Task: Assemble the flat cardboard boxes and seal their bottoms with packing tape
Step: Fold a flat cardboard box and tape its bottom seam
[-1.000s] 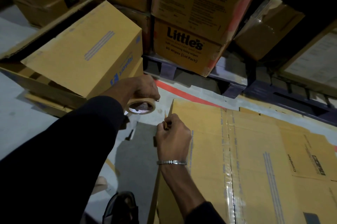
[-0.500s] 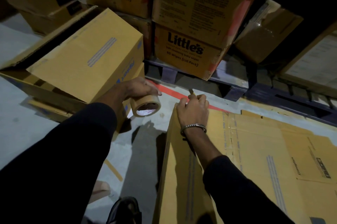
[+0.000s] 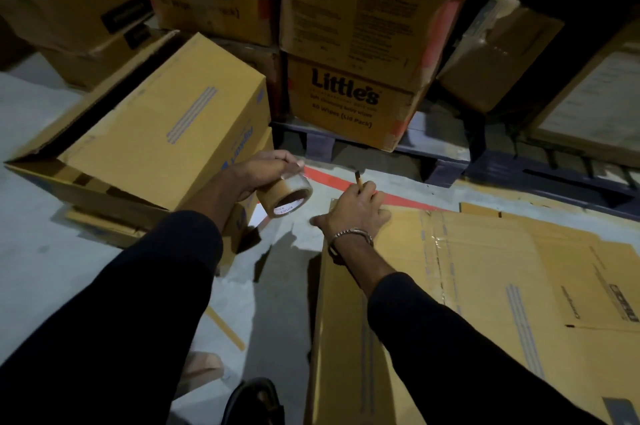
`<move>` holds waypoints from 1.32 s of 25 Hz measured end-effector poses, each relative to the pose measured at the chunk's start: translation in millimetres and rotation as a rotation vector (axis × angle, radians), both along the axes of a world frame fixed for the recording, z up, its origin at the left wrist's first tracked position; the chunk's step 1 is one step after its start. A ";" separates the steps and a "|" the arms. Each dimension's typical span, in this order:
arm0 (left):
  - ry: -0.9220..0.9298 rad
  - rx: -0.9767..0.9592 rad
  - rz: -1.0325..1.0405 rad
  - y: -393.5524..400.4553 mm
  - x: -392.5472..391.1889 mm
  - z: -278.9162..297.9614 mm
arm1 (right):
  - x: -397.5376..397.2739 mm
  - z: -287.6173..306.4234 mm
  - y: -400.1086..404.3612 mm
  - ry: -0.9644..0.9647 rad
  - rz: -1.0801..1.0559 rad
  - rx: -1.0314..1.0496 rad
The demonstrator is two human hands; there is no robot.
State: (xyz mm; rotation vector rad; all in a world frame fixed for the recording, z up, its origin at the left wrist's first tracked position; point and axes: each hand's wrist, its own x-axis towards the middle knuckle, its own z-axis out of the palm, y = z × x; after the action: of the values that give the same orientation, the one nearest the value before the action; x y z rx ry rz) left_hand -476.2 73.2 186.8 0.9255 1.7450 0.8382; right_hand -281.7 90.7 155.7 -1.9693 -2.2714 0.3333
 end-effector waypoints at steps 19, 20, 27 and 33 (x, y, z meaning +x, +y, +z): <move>0.223 0.250 0.347 -136.6 102.7 140.0 | 193.5 126.6 -134.5 0.602 -0.131 -0.257; 0.296 0.287 0.318 -159.3 101.7 145.2 | 185.6 142.7 -135.9 0.602 -0.092 -0.249; 1.110 0.378 0.216 -346.3 88.2 155.6 | 69.0 225.9 -206.1 0.709 0.342 -0.239; 1.276 0.141 0.263 -500.0 54.5 101.2 | -9.6 199.6 -342.6 0.496 0.764 -0.380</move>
State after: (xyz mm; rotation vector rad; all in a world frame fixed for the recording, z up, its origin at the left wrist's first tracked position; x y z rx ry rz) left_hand -421.7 -426.8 287.9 1.5177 2.9598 0.5174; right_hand -291.3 -252.0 355.3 -0.8481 -2.6002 1.2318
